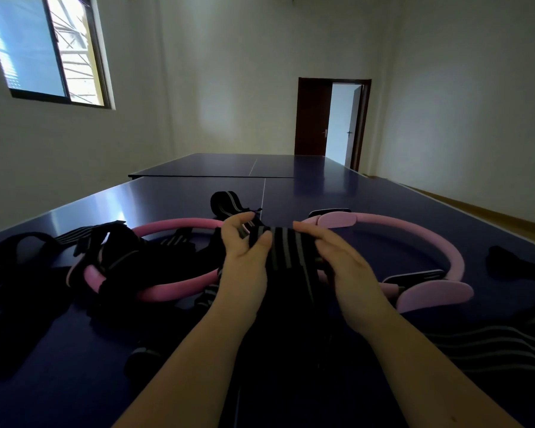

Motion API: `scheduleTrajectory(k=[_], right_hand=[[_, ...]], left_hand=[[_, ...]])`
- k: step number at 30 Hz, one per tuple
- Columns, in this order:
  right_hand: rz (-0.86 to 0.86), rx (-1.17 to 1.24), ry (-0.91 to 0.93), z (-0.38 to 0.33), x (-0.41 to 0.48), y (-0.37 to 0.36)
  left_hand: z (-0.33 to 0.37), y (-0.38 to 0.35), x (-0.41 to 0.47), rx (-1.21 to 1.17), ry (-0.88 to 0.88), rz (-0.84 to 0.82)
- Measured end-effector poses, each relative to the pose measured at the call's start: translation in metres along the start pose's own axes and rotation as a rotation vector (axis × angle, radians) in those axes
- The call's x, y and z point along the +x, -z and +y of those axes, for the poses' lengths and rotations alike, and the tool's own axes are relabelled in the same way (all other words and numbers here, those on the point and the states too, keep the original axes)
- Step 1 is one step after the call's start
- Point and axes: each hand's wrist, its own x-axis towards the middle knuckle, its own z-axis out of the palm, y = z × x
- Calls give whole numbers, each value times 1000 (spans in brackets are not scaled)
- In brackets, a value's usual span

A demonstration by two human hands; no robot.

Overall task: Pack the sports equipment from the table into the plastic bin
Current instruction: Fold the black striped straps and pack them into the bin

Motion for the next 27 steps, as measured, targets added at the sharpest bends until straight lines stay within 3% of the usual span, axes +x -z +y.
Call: scheduleTrajectory(k=[4, 8, 11, 13, 18, 23, 27], right_hand=[[-21, -31, -6, 0, 4, 5], [237, -323, 152, 3, 8, 10], [321, -162, 1, 3, 9, 14], [322, -120, -51, 1, 9, 14], [310, -97, -9, -1, 8, 8], [149, 62, -60, -7, 3, 5], [-123, -192, 91, -7, -6, 4]], left_hand=[[1, 3, 3, -80, 99, 34], [-3, 1, 3, 13, 129, -61], [-7, -4, -1, 284, 109, -178], [-8, -5, 0, 379, 70, -167], [-6, -7, -4, 187, 171, -149], [-7, -3, 2, 71, 155, 4], [-4, 2, 6, 30, 138, 82]])
